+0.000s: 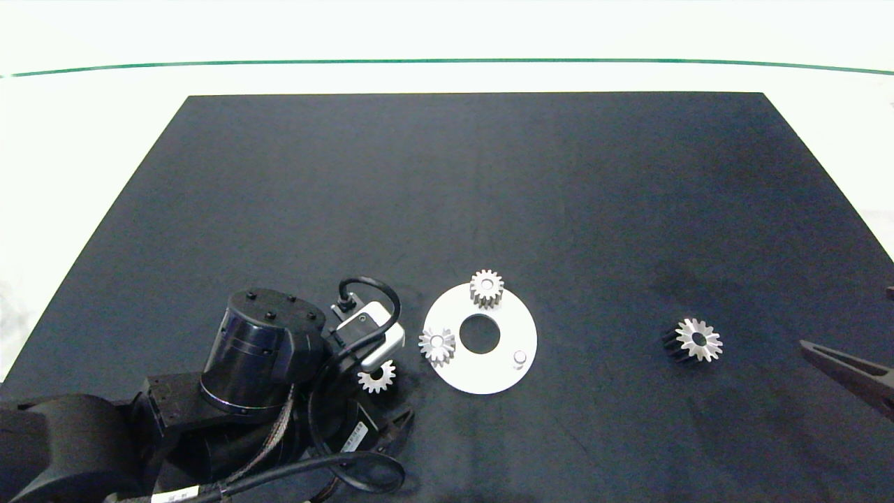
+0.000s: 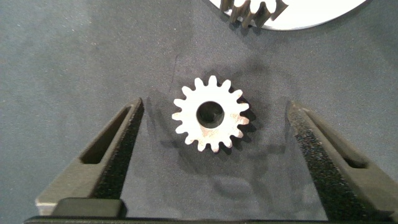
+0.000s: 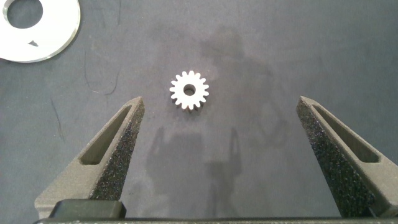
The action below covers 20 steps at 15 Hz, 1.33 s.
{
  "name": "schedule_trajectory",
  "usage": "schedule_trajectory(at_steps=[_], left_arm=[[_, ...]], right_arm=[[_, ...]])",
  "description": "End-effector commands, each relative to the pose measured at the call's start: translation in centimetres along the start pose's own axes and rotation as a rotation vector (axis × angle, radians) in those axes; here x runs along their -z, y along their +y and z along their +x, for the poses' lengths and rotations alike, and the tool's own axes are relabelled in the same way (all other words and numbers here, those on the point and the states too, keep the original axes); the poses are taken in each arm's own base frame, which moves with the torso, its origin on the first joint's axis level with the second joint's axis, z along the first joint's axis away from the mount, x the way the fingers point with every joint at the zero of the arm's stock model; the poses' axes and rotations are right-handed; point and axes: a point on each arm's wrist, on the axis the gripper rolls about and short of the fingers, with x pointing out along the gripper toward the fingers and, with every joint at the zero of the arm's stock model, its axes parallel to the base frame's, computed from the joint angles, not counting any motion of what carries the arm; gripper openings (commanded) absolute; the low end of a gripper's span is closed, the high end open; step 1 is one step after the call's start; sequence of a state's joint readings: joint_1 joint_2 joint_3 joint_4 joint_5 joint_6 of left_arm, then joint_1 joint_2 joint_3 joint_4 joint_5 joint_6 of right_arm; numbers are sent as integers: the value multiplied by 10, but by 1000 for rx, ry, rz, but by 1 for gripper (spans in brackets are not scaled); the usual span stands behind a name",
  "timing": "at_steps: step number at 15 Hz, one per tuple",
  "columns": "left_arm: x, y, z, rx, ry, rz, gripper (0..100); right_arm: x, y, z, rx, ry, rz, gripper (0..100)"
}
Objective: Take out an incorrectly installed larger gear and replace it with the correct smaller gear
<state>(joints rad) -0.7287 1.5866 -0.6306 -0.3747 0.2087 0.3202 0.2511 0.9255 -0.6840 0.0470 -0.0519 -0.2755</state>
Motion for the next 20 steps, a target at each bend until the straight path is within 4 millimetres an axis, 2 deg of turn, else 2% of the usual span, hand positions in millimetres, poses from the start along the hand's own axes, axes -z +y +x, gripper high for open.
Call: schedule_trajectory(at_steps=[1, 3, 20], left_arm=[[0, -1, 3, 0, 5, 0, 86], [0, -2, 7, 3, 11, -9, 81], [-5, 1, 7, -8, 2, -15, 48]], right_arm=[[2, 1, 0, -3, 4, -2, 100], [3, 1, 0, -5, 6, -3, 100], [3, 1, -3, -3, -3, -2, 100]])
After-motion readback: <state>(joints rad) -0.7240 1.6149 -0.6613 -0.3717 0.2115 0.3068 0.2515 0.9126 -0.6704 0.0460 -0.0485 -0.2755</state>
